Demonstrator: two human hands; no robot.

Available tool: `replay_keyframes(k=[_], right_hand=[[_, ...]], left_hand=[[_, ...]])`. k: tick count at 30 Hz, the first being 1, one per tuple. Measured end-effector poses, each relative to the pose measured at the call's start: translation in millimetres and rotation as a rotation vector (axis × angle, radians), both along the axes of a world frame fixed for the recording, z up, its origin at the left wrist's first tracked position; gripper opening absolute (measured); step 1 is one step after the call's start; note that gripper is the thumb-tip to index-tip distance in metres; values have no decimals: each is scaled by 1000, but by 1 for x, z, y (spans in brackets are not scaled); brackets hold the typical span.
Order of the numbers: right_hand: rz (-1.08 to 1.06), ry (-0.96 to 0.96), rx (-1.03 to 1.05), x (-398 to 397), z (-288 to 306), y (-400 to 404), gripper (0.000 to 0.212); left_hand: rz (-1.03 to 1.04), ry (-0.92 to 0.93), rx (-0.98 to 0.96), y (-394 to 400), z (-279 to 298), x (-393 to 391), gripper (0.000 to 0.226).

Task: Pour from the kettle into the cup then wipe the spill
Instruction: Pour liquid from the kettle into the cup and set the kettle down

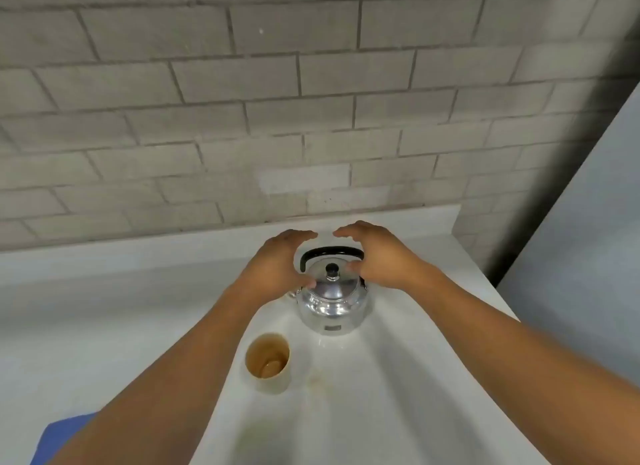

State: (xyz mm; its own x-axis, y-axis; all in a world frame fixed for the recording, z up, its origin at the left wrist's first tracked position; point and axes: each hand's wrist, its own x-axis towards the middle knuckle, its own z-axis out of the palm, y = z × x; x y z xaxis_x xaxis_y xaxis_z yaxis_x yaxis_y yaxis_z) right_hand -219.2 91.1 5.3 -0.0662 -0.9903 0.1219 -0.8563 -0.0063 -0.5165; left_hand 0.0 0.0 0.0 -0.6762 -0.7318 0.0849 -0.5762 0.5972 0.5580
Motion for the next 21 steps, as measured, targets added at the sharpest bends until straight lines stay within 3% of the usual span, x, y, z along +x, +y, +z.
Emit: replay_keyframes(k=[4, 10, 21], right_hand=[[-28, -154, 74, 0, -5, -12, 62], [-52, -233, 85, -3, -13, -22, 33], [-76, -396, 39, 0, -16, -19, 22]], left_hand=[[47, 77, 165, -13, -10, -10, 88], [141, 180, 215, -25, -23, -16, 40], [154, 203, 235, -29, -22, -17, 33]])
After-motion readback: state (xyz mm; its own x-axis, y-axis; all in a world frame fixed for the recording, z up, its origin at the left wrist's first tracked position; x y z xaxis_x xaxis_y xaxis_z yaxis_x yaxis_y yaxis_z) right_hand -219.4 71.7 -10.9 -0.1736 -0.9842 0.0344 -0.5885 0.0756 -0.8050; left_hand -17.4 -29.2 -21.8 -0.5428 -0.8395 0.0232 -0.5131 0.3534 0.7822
